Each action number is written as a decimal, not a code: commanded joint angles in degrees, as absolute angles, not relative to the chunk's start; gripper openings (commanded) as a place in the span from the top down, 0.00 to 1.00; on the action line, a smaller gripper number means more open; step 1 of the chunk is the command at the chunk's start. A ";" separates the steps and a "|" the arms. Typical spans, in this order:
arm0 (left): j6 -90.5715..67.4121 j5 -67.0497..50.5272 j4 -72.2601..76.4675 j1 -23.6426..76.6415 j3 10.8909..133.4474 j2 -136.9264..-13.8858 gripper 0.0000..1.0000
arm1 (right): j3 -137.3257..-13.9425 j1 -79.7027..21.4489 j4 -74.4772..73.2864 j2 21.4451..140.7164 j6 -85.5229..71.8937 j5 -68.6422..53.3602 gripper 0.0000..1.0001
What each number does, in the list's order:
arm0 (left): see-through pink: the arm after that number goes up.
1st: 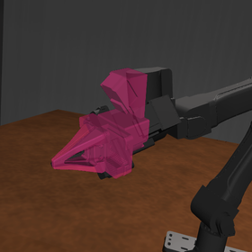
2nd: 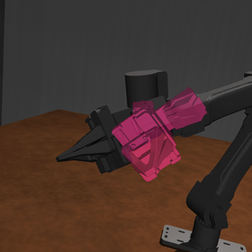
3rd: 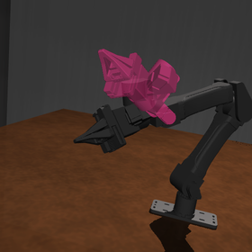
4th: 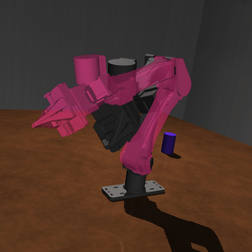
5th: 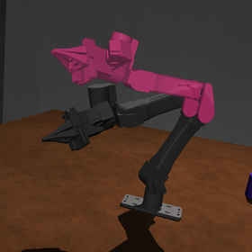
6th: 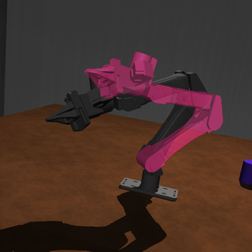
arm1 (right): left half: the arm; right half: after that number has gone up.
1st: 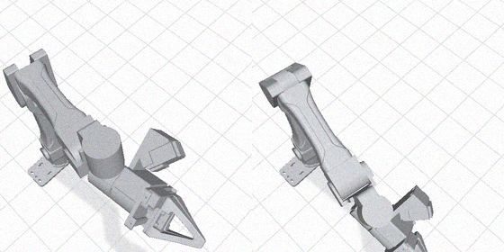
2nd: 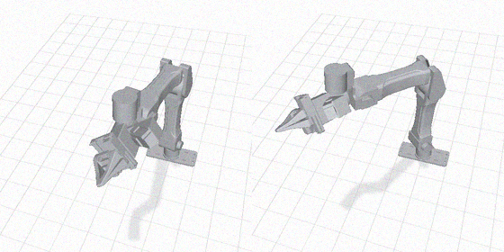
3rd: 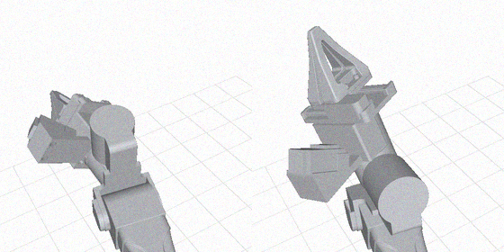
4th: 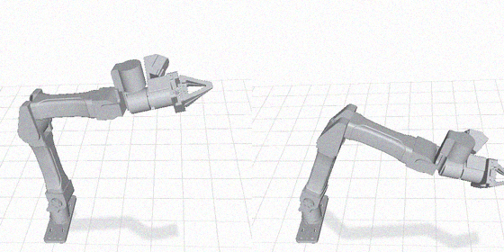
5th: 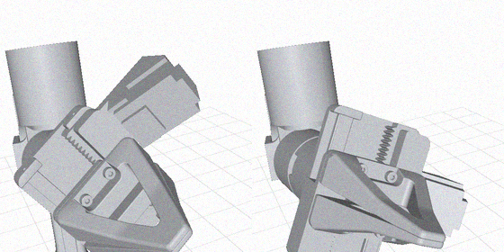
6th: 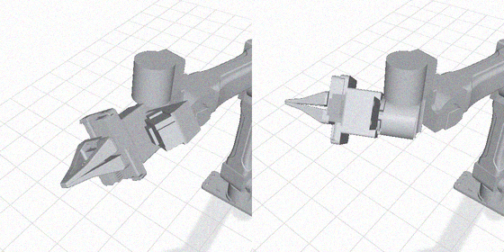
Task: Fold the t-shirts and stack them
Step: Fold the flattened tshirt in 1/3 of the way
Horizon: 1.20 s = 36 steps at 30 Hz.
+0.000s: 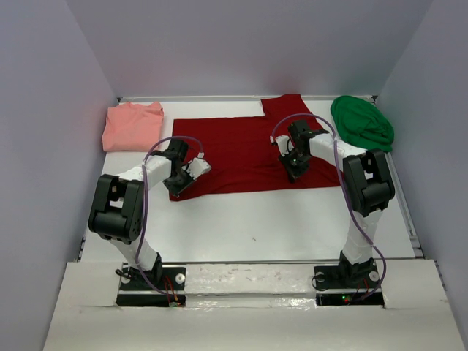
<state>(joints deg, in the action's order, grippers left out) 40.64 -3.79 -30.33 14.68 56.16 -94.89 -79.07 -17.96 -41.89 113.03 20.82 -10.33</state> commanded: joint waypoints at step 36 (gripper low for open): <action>38.06 13.71 -23.73 18.81 55.81 -98.08 1.00 | -76.38 -17.40 -40.34 118.39 22.59 -6.77 1.00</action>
<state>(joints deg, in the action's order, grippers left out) 39.53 10.76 -26.09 18.63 56.58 -95.94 -79.35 -17.96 -42.22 113.25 21.02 -10.33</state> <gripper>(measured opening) 0.014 0.010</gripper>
